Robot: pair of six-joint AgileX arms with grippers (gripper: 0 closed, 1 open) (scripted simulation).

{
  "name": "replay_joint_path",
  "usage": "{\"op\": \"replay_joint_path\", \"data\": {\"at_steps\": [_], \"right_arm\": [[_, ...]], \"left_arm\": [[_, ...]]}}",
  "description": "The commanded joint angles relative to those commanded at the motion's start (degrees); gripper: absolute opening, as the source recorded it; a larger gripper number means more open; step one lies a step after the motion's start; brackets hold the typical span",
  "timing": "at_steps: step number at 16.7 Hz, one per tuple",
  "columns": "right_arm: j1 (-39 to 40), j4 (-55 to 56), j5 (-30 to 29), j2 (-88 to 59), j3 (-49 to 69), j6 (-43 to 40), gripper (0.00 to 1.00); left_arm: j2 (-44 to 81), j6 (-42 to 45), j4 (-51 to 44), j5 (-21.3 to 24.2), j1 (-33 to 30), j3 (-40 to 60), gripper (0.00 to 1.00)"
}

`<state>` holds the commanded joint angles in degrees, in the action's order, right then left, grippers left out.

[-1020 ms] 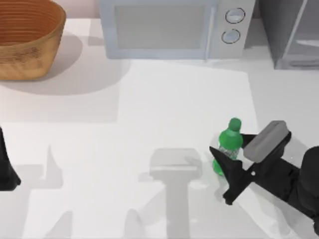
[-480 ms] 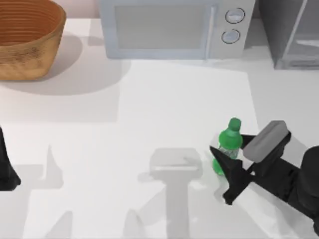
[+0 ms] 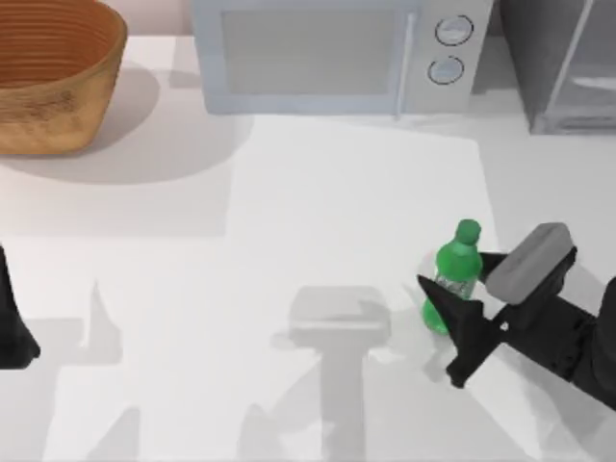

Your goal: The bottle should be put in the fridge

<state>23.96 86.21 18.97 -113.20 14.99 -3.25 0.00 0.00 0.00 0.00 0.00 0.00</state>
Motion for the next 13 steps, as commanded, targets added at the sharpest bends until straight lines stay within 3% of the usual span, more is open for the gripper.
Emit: {"op": "replay_joint_path", "data": {"at_steps": [9, 13], "right_arm": [[-20.8, -20.7, 20.5, 22.0, -3.7, -5.5, 0.01], [-23.1, -23.0, 22.8, 24.3, -4.2, -6.1, 0.01]], "left_arm": [[0.0, 0.0, 0.0, 0.0, 0.0, 0.0, 1.00], [0.0, 0.0, 0.0, 0.0, 0.0, 0.0, 1.00]]}}
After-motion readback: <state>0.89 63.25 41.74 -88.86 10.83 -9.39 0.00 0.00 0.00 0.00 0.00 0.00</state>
